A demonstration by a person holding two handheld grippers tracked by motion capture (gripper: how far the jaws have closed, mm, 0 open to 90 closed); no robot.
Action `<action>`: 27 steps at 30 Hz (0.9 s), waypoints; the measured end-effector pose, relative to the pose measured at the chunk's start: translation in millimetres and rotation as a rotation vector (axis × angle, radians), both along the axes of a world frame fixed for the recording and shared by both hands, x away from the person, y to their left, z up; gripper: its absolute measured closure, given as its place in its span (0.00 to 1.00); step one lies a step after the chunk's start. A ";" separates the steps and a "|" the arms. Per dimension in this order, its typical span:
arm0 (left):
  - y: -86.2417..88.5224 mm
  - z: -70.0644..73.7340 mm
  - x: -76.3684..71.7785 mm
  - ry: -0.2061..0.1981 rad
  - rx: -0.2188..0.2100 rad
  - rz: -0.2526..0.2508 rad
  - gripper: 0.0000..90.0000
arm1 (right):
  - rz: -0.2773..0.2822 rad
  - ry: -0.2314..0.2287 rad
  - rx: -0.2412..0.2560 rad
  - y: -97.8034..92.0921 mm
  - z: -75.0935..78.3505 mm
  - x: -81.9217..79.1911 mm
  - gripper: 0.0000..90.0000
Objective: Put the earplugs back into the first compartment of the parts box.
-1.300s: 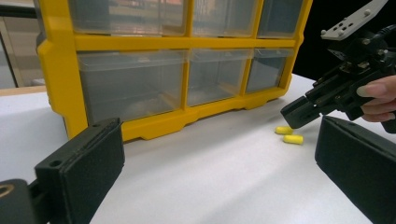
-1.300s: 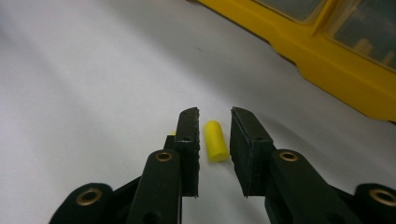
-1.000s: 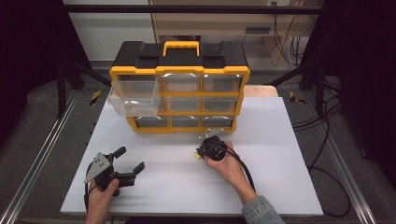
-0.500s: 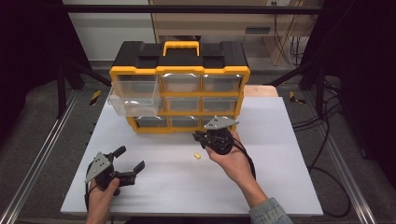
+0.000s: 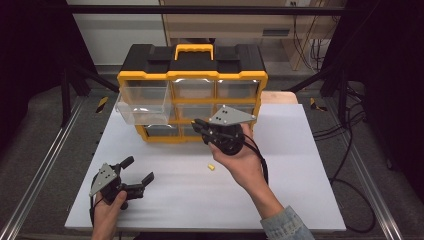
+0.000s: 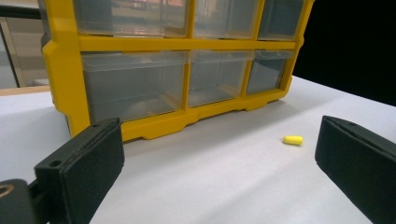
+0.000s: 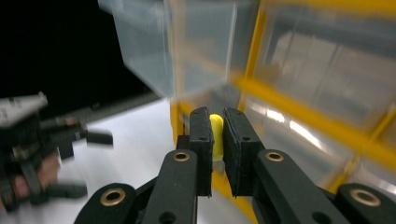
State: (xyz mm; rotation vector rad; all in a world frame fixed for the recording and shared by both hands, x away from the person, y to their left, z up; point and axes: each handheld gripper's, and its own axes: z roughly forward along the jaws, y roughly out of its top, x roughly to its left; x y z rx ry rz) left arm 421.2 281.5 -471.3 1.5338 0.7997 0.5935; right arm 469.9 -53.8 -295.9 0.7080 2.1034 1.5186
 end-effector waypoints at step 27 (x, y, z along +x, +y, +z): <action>-4.6 -0.7 0.5 0.003 0.010 -0.021 0.01 | 0.067 -0.095 0.097 85.8 71.3 34.9 0.75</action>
